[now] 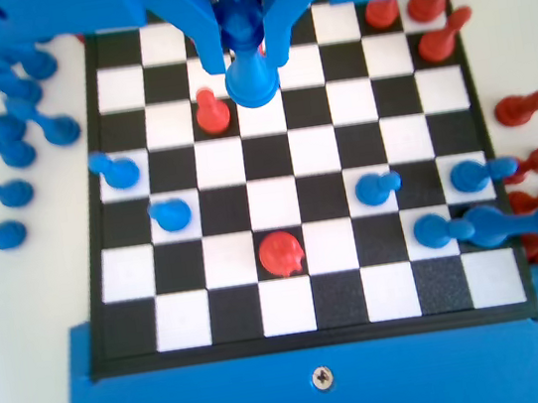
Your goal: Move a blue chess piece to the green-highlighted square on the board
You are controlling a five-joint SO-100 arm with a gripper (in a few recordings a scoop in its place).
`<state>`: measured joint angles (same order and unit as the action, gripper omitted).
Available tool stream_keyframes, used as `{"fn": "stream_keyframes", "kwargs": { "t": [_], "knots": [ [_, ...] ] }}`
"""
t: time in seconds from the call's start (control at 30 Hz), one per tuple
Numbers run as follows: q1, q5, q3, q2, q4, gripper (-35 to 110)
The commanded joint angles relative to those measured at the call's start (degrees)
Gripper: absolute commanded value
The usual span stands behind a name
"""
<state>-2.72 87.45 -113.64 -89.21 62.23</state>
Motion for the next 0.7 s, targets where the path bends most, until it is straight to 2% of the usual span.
{"fn": "stream_keyframes", "kwargs": {
  "t": [0.0,0.67],
  "knots": [
    [1.23,1.85,-3.78,-7.56,-2.29,1],
    [9.76,6.59,-12.39,-3.87,-13.80,1]
  ]
}}
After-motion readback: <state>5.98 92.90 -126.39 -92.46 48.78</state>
